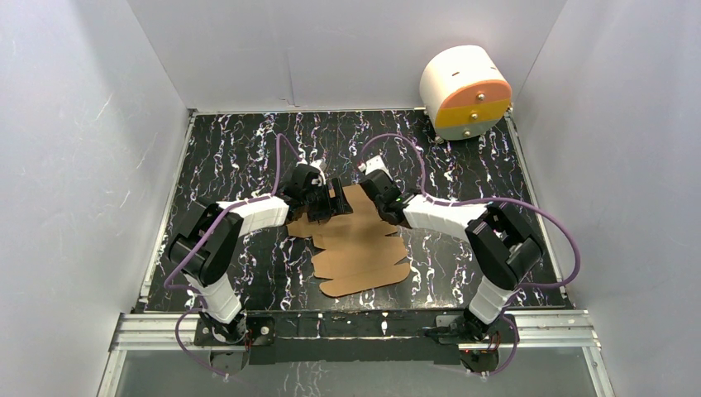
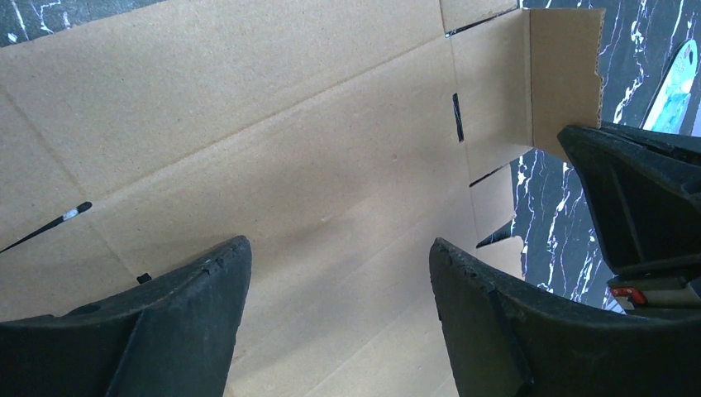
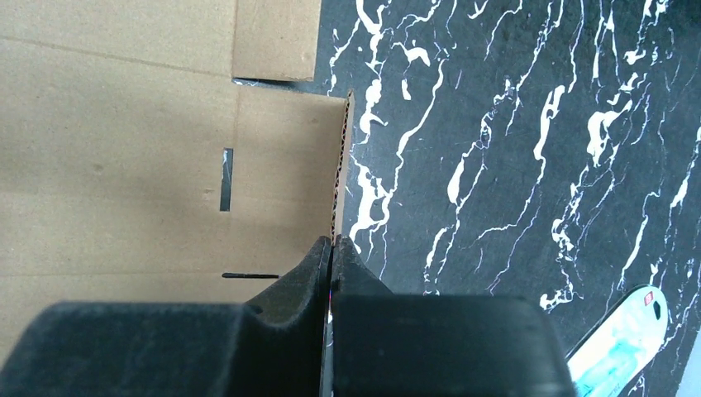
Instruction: Fold the paper box
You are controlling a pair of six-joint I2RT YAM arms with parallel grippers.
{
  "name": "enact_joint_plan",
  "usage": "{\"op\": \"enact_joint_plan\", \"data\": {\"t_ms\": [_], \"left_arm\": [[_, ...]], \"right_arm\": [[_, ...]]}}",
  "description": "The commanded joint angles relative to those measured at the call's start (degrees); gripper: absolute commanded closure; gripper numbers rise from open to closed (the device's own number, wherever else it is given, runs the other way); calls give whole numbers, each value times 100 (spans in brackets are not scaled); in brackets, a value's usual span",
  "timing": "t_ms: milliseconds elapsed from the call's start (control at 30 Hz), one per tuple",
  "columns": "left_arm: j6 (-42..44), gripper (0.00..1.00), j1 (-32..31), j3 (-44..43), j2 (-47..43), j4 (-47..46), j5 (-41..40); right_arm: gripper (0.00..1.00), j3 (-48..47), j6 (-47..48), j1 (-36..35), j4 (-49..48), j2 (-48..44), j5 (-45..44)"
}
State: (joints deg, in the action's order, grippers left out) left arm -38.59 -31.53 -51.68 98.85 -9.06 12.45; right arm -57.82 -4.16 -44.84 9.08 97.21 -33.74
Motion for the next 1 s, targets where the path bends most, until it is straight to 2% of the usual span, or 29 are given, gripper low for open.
{"op": "enact_joint_plan", "data": {"t_ms": [0, 300, 733, 967], "left_arm": [[-4, 23, -72, 79, 117, 129, -14], [-66, 23, -99, 100, 135, 65, -27], [-140, 23, -104, 219, 53, -47, -91], [-166, 23, -106, 302, -22, -114, -168]], "right_arm": [[95, -373, 31, -157, 104, -5, -325], [91, -569, -60, -464, 232, -17, -297], [73, -851, -241, -918, 445, 88, -317], [71, -864, -319, -1006, 335, 88, 37]]}}
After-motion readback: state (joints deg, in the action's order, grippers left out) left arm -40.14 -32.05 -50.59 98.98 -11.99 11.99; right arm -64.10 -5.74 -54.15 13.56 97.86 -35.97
